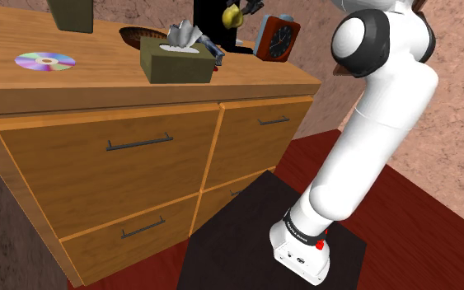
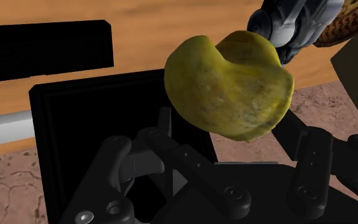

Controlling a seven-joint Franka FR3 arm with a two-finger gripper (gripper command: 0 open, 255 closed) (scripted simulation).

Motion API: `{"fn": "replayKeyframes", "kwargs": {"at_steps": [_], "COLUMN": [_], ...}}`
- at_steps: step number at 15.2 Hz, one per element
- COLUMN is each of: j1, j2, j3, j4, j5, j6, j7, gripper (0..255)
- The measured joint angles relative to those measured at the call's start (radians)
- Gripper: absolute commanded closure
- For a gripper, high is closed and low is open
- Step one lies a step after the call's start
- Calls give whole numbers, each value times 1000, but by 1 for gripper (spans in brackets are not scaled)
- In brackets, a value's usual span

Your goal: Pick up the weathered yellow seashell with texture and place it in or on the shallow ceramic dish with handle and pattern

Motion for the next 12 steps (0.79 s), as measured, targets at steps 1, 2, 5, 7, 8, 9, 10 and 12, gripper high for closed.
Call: {"fn": "replayKeyframes", "kwargs": {"at_steps": [1, 2, 5, 7, 8, 9, 10, 12], "j1": [8, 29, 74, 106, 122, 136, 149, 179], "j2": [-1, -19, -22, -30, -35, -31, -25, -27], "j3": [5, 16, 44, 65, 76, 85, 94, 114], "j4": [6, -12, -18, -29, -36, -31, -21, -18], "j5": [-7, -29, -63, -93, -107, -118, -130, -161], "j6": [1, 20, 63, 93, 109, 120, 126, 146], "j7": [15, 40, 104, 151, 174, 197, 222, 275], "gripper": [255, 255, 255, 255, 255, 255, 255, 255]}}
